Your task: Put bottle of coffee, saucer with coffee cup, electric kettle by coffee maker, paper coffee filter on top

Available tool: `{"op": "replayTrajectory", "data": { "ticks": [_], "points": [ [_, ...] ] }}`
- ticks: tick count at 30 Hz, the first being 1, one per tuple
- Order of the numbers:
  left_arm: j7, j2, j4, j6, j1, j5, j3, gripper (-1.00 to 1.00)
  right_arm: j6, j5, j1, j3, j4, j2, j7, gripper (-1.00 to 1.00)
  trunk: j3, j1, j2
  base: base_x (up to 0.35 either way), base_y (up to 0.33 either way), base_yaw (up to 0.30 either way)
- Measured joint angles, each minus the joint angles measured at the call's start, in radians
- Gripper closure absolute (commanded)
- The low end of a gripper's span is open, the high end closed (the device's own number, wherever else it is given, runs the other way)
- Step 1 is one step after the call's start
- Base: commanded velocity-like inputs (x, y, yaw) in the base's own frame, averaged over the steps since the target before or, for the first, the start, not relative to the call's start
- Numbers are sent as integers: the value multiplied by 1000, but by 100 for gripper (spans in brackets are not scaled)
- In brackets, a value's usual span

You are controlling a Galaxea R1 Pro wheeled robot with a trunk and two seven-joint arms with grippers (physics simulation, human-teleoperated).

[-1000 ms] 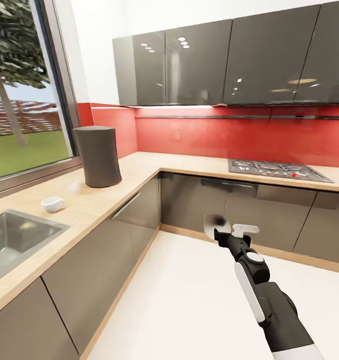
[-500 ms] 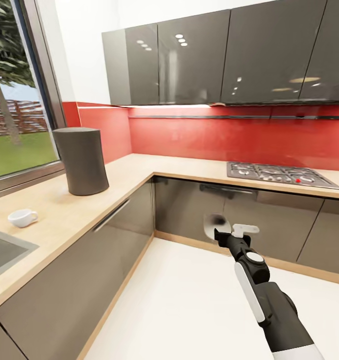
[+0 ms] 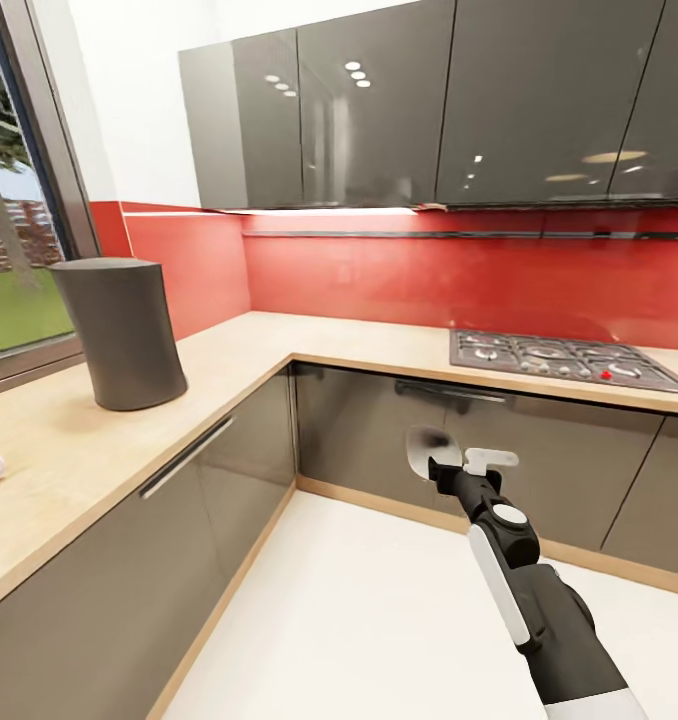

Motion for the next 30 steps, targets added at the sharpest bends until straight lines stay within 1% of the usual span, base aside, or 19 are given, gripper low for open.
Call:
{"op": "replayTrajectory", "data": {
  "ticks": [6, 19, 30],
  "points": [
    [0, 0, 0, 0, 0, 0, 0, -100, 0, 0, 0, 0, 0, 0, 0, 100, 1, 0, 0, 319, -181, 109],
    [1, 0, 0, 0, 0, 0, 0, -100, 0, 0, 0, 0, 0, 0, 0, 100, 8, 0, 0, 294, -213, 227],
    [1, 0, 0, 0, 0, 0, 0, -100, 1, 1, 0, 0, 0, -1, 3, 100, 9, 0, 0, 286, -224, 21]
  ]
}}
